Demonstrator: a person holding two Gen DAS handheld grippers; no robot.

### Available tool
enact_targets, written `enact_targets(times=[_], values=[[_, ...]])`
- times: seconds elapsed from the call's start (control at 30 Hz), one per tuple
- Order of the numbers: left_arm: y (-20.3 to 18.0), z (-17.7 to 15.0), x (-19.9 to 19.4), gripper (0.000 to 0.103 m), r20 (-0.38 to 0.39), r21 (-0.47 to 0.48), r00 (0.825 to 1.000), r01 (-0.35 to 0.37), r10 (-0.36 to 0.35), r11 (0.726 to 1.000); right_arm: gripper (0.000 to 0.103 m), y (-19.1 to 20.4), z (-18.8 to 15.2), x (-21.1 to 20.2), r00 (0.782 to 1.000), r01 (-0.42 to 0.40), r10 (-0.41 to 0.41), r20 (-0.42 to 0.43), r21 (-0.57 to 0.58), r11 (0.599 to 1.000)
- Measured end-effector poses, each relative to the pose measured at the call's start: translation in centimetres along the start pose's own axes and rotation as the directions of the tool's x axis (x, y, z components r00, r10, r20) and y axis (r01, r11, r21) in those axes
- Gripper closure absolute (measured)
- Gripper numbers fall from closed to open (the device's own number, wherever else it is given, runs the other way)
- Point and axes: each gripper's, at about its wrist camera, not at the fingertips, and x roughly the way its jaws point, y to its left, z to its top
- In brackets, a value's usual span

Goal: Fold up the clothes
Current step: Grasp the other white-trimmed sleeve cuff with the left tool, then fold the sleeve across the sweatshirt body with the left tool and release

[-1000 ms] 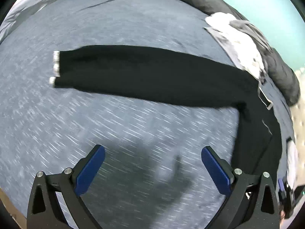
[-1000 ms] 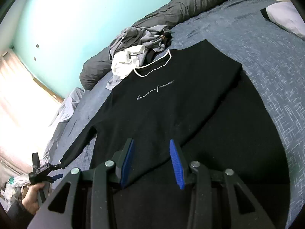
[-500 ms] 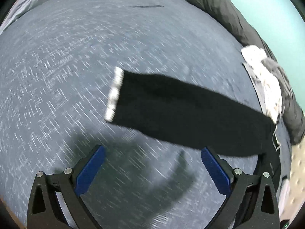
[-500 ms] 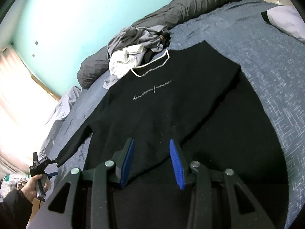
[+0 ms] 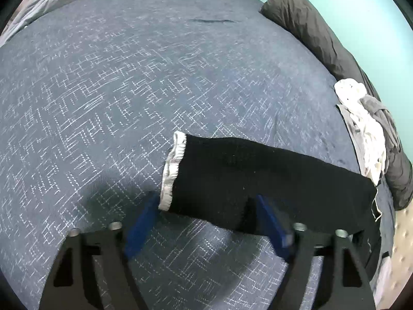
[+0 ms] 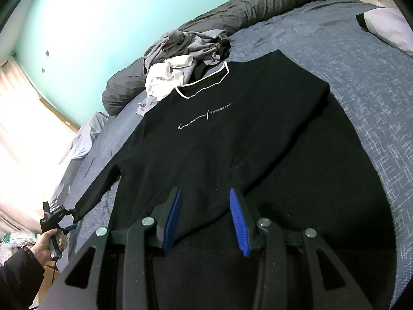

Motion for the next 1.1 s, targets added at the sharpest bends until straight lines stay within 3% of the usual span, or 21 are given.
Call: enact_targets(times=[0.1,0.27,0.37,0.43,0.77,0.93,1.1], values=[[0.1,0.3,-0.1,0.032,0.007,-0.002,1.0,0.011,-0.011,1.0,0.064,-0.1,0.0,0.0,1.0,0.0,0.0,0.004,0.005,1.0],[0.2,0.0,-1.2,0.068,0.016,0.024,0.999,0.033,-0.033,0.999,0.064,-0.2,0.0,0.0,1.0,0.001,-0.001,0.006,0.008,1.0],[-0.3,-0.1,-1.6,0.086,0.013,0.052,0.998,0.057,-0.058,0.997,0.064,0.0,-0.1,0.0,1.0,-0.002,0.002,0.007,0.006,1.0],[-1.2,0.0,-2.2,0.092,0.015,0.074,0.997,0.08,-0.081,0.994,0.064,0.0,-0.1,0.0,1.0,-0.005,0.005,0.008,0.006,1.0],[-9.0,1.1,-8.0,0.094,0.062,0.214,0.978,0.181,-0.198,0.96,0.064,-0.5,0.3,-0.6,1.0,-0.027,0.026,0.017,0.034,0.999],[-16.5,0.8,-11.8,0.094,0.062,0.303,0.953,0.264,-0.295,0.916,0.064,-1.1,0.5,-1.2,0.999,-0.038,0.037,0.02,0.055,0.998],[-24.7,-1.0,-14.9,0.094,0.027,0.404,0.93,0.324,-0.365,0.855,0.064,-2.4,0.7,-2.3,0.999,-0.038,0.035,0.038,0.09,0.995]])
